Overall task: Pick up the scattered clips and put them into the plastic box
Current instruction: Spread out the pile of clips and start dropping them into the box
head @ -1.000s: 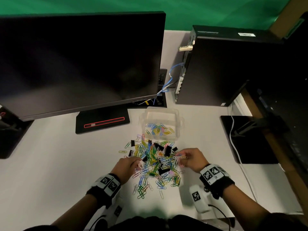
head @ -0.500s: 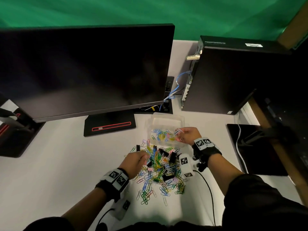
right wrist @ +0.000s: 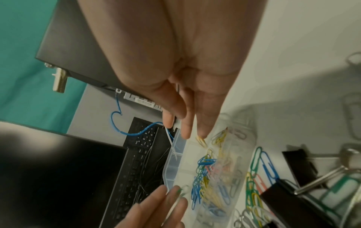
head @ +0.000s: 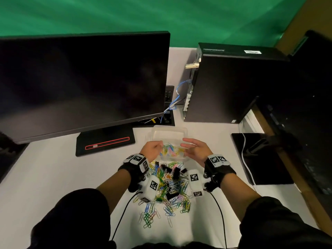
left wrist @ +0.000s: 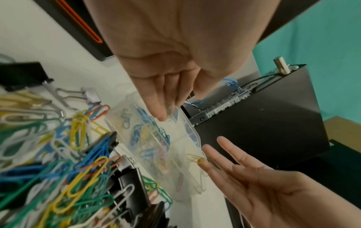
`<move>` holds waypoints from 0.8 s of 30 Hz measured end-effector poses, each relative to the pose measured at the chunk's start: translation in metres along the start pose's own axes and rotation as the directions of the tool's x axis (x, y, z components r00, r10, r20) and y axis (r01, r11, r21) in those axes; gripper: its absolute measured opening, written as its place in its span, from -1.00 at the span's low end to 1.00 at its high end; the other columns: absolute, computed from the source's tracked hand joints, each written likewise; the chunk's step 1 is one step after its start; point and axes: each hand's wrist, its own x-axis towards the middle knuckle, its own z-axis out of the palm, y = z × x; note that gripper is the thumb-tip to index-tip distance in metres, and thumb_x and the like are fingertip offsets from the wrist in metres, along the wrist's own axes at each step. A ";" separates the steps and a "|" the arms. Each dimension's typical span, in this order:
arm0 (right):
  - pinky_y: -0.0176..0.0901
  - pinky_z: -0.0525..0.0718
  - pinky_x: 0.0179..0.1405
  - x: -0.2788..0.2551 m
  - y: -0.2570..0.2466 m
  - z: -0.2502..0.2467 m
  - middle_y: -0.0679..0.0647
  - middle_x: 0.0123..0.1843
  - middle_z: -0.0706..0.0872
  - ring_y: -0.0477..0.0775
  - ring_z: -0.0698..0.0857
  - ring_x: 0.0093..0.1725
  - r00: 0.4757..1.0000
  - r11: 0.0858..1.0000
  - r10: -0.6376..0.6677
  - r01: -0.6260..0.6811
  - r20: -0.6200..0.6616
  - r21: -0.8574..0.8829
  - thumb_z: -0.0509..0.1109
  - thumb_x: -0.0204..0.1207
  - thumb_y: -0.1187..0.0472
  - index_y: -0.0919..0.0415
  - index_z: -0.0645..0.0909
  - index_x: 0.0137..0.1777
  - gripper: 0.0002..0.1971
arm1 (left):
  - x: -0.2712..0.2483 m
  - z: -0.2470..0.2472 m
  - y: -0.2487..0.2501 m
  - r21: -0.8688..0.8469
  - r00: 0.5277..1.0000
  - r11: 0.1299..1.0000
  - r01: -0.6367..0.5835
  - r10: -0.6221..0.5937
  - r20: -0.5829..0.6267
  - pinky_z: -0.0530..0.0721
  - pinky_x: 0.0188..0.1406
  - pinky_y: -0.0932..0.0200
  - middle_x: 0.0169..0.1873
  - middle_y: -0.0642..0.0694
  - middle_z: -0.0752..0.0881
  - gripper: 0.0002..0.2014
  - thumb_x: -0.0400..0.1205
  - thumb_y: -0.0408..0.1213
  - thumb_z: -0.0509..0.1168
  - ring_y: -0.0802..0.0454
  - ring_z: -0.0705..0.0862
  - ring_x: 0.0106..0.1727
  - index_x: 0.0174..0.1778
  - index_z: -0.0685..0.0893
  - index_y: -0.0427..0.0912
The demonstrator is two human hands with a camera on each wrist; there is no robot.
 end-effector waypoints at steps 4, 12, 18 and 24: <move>-0.35 0.63 -0.17 -0.011 -0.006 0.002 0.23 0.05 0.65 0.11 0.67 -0.05 1.000 1.000 0.008 -0.008 0.005 -0.003 0.07 0.49 0.66 0.39 0.49 0.29 -0.57 | -0.014 0.000 -0.006 0.117 0.992 0.987 -0.112 0.104 0.069 0.27 0.55 0.13 0.49 -0.23 0.43 -0.60 0.70 -0.40 0.12 -0.09 0.38 0.54 0.48 0.39 -0.35; -0.14 0.60 -0.42 -0.033 0.023 -0.009 0.11 -0.26 0.66 0.08 0.57 -0.40 0.997 0.887 0.044 -0.013 0.057 -0.461 0.27 0.42 0.56 0.15 0.66 -0.16 -0.71 | -0.088 -0.019 -0.046 0.475 0.922 0.846 -0.240 0.046 0.384 0.57 -0.23 0.47 -0.16 0.16 0.60 -0.63 0.47 -0.19 0.45 0.37 0.56 -0.31 0.19 0.62 -0.06; -0.44 0.55 -0.39 -0.069 0.065 -0.020 -0.12 -0.18 0.60 -0.22 0.54 -0.32 0.987 0.681 0.080 0.047 0.138 -0.731 0.51 0.36 0.31 0.07 0.63 -0.08 -0.81 | -0.120 -0.011 -0.100 0.568 0.881 0.767 -0.298 -0.008 0.473 0.43 0.00 0.63 0.27 0.09 0.40 -0.14 0.21 -0.01 0.62 0.25 0.42 0.01 0.42 0.37 0.08; -0.31 0.49 0.01 -0.091 0.090 -0.021 0.00 0.17 0.33 -0.03 0.47 0.04 0.973 0.509 0.012 0.193 0.231 -0.839 0.70 0.01 -0.01 -0.06 0.26 0.49 0.02 | -0.120 -0.002 -0.103 0.592 0.897 0.735 -0.331 0.050 0.439 0.27 0.42 0.36 0.41 -0.02 0.30 -0.06 0.32 -0.11 0.57 0.08 0.34 0.41 0.57 0.20 -0.04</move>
